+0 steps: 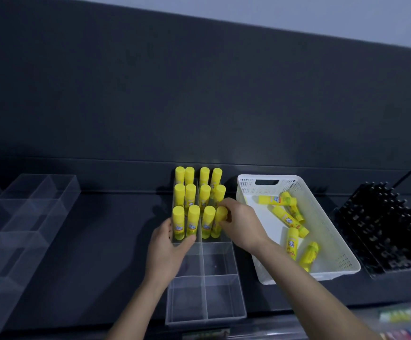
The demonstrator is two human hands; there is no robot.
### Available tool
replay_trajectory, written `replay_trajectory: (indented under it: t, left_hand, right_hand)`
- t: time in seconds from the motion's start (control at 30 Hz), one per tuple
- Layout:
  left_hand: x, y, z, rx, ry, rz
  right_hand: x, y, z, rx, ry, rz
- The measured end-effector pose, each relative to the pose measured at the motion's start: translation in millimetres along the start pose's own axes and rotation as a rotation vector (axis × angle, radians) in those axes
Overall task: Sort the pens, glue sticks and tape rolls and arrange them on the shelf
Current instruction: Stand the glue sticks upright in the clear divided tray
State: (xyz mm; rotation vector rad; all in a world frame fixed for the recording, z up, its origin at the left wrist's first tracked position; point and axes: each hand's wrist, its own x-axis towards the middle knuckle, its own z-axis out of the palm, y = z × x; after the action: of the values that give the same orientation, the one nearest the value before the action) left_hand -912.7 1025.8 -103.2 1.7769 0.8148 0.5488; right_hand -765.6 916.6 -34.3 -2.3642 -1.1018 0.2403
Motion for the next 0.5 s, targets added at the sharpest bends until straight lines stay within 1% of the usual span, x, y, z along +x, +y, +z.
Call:
replay_trajectory:
  t: [0.1,0.23,0.5]
  left_hand:
    - [-1,0,-1,0.003,-0.005,0.016]
    - [0,0,-2,0.017,-0.004,0.033]
    - [4,1,-3,0.016,0.015,0.099]
  right_hand:
    - [-3,1,1,0.033,0.012,0.017]
    - [-10,7,-14,0.162,0.099,0.100]
    - [-44,47,-32,0.128,0.258,0.311]
